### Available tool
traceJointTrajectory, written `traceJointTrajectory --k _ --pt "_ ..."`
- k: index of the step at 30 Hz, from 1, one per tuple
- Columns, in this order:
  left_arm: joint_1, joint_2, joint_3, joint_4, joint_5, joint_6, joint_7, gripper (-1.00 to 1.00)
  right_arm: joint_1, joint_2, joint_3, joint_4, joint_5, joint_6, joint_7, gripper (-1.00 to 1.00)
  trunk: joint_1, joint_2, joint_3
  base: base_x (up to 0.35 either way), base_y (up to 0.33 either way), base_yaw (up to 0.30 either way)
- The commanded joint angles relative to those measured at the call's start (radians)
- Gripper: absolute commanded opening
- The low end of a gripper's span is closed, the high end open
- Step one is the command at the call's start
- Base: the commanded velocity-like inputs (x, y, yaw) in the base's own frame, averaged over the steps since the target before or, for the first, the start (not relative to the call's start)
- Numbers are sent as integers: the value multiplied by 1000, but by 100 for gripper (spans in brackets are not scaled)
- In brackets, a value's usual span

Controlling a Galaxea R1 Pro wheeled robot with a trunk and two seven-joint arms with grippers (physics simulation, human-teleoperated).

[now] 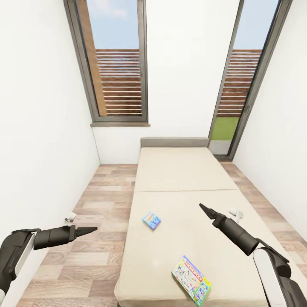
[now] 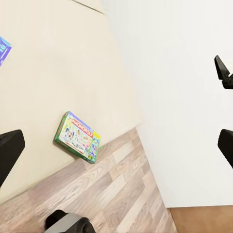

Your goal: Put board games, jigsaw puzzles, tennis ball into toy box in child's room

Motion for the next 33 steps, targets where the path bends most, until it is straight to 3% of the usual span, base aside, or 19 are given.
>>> traceJointTrajectory --k 1,33 --pt "-1 0 0 0 2 10 -2 100 -1 0 -1 0 -6 8 1 100 1 -2 -1 0 0 0" --pt "-1 0 -3 0 2 9 5 100 -1 1 -1 0 -1 6 -1 100 1 -2 39 0 0 0"
